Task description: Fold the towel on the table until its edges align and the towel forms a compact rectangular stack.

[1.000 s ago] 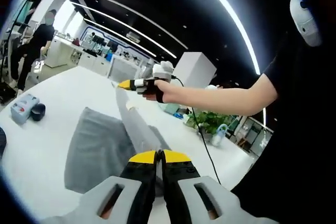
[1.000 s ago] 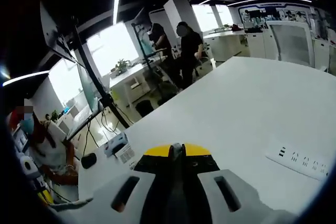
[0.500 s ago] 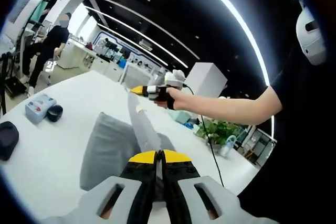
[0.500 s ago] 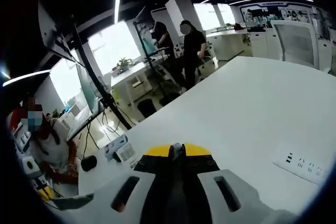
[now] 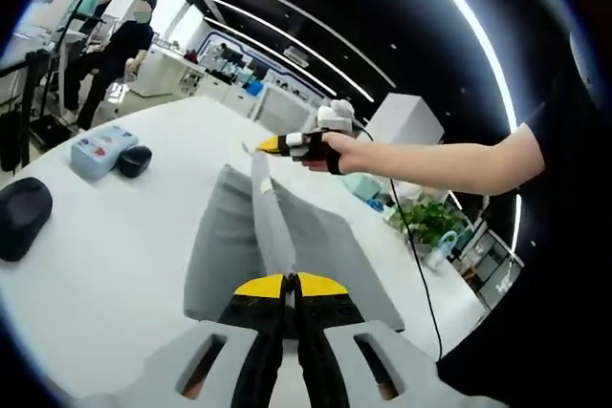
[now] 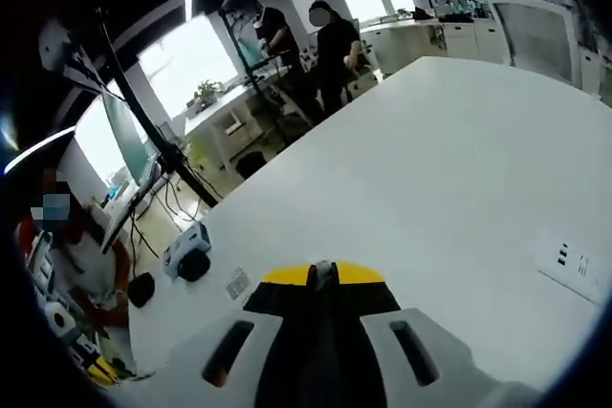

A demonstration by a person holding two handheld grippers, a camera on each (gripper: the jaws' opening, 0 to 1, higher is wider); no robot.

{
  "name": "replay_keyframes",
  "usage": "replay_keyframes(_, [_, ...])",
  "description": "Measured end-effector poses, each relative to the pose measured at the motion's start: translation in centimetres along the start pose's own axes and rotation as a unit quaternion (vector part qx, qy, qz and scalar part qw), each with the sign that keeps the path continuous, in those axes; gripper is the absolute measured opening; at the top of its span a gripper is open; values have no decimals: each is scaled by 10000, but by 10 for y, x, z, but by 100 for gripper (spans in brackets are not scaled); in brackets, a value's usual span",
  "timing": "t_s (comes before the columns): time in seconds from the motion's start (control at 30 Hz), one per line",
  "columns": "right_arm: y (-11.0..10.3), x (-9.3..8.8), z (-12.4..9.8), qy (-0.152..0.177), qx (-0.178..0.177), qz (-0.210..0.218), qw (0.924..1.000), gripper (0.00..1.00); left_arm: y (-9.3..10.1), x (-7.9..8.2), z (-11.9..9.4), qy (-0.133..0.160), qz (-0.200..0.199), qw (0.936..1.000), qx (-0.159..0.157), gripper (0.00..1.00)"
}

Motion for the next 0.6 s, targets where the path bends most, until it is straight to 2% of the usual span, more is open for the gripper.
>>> replay_keyframes(0.1, [2,-10,12,-240,-93,-212,9994,4,-12,-8,1,2,-177,9998,70,3])
replay_keyframes(0.2, [5,-15,21,-307,-93,-147,9994,4,-27,-20,4,-49,-428,9990,126,3])
replay_keyframes(0.27, [5,-16,25,-233,-61,43,9997,4,-33,-21,4,-7,-480,9988,132,3])
replay_keyframes(0.3, [4,-15,27,-184,-49,76,9998,0,-35,-22,4,7,-483,9987,134,3])
replay_keyframes(0.33, [3,-11,26,-44,-8,99,9999,0,-38,-23,5,16,-477,9988,145,3])
replay_keyframes(0.4, [3,-3,29,244,45,482,9985,0,-44,-27,7,-12,-470,9987,172,3])
replay_keyframes(0.47, [1,-10,34,79,78,463,9989,0,-50,-33,10,-76,-428,9988,205,3])
replay_keyframes(0.5, [1,-17,36,-50,-54,321,9995,0,-52,-35,11,-97,-371,9989,256,3])
replay_keyframes(0.57, [-8,-21,37,24,129,248,9996,0,-53,-39,13,-140,-264,9991,291,3])
replay_keyframes(0.6, [-13,-22,37,166,197,176,9995,0,-54,-40,13,-89,-163,9993,330,3])
Point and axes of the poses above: the point that each gripper's makers call its tool centre point, and the gripper's own axes: z roughly forward along the fingers, y roughly to its right, x roughly out of its top, the point moved 3 cm from there along -z, roughly backward along the fingers, and after that the axes turned 5 degrees about -y, right-handed, at the moved point
